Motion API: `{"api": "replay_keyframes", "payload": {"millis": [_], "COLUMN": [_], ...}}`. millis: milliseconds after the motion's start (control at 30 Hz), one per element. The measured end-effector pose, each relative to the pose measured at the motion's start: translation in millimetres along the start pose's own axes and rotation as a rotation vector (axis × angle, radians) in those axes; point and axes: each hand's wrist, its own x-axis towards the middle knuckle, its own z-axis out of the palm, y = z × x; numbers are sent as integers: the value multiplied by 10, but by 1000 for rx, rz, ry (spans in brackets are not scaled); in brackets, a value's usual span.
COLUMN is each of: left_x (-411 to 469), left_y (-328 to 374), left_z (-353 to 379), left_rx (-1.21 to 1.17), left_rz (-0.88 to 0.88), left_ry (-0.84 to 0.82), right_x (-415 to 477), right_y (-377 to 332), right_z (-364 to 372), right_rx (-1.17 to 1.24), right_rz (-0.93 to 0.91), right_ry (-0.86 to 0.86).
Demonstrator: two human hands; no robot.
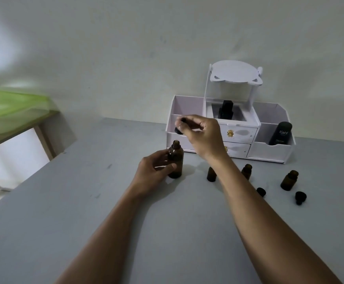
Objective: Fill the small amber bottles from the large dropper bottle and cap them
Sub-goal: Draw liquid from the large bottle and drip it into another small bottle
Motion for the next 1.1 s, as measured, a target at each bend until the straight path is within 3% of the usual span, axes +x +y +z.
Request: {"api": "replay_keyframes", "payload": {"millis": [233, 667, 933, 1100], "left_x": [20, 19, -12, -76], "left_y": [-22, 21, -2, 60], "left_z": [-7, 11, 13, 42], "left_rx": [43, 72, 67, 135], "left_rz": [7, 19, 19, 77], "left_ry": [3, -10, -5, 103], "right_x": [-88, -99, -136, 25], "right_y": [211, 249, 201, -79], "right_z": [118, 201, 210, 79], "right_rx": [-126, -170, -122, -45], "right_rz": [75, 14, 5, -54], "right_ry": [-64, 96, 114, 132]}}
